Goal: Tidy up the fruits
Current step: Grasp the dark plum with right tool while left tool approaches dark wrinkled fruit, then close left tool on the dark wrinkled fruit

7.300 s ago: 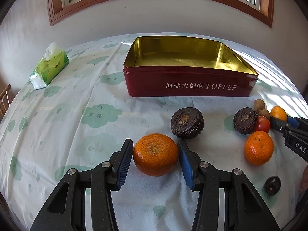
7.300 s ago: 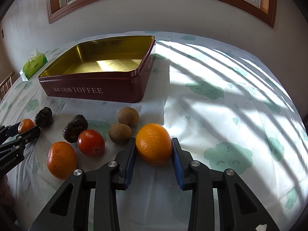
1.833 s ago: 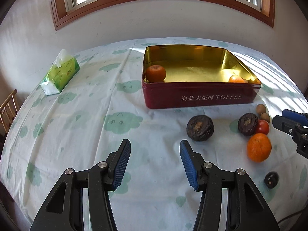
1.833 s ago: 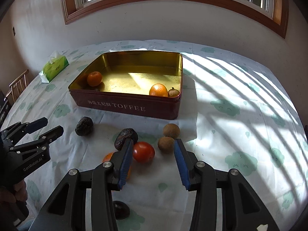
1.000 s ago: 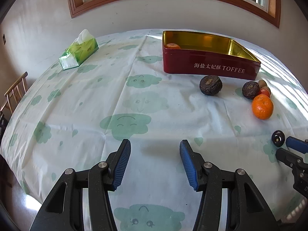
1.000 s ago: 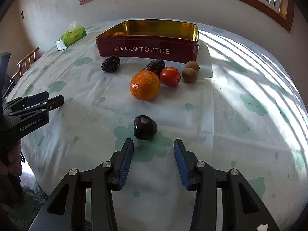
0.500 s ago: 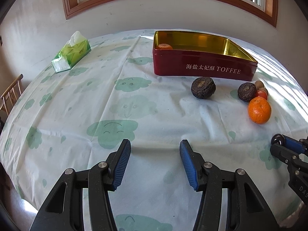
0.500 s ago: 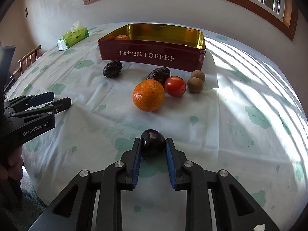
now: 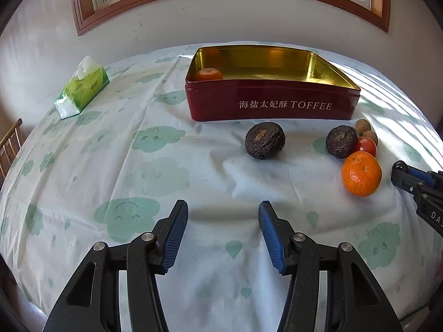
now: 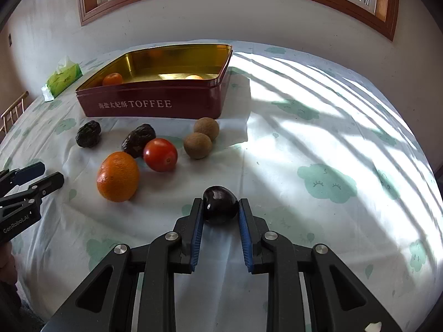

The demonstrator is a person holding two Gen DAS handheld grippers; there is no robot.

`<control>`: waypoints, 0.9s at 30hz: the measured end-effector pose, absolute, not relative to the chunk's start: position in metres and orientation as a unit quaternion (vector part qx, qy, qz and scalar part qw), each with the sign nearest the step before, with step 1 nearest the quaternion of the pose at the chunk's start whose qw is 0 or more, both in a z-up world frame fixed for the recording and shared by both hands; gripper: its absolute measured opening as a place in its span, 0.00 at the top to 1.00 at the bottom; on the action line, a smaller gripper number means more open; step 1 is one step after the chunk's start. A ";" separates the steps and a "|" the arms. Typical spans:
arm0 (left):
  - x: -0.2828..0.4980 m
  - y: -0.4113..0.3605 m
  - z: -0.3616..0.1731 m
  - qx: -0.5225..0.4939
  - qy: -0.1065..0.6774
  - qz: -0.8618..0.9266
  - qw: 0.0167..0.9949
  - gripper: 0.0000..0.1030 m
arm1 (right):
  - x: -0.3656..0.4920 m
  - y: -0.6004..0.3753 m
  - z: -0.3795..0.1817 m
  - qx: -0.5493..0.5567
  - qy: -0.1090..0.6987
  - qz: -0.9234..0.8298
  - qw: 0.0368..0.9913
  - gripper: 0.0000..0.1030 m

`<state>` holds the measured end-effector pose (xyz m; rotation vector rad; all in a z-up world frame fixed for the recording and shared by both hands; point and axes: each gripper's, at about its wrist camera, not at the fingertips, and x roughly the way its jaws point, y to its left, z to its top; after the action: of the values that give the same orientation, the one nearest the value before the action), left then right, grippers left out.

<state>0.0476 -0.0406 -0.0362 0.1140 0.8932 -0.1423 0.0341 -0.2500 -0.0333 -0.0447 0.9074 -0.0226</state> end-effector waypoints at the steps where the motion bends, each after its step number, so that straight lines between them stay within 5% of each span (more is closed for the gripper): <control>1: 0.050 -0.044 -0.036 0.056 0.431 -0.070 0.898 0.47 | 0.038 -0.254 -0.033 -0.019 0.438 -0.014 0.899 0.78; 27: 0.114 -0.077 -0.038 0.046 0.437 -0.091 0.894 0.50 | 0.073 -0.279 -0.033 -0.005 0.430 -0.041 0.902 0.77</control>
<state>0.1139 -0.0765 -0.0380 0.0960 0.9063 -0.1890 0.0728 -0.2793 -0.0334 -0.0100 0.8901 -0.0844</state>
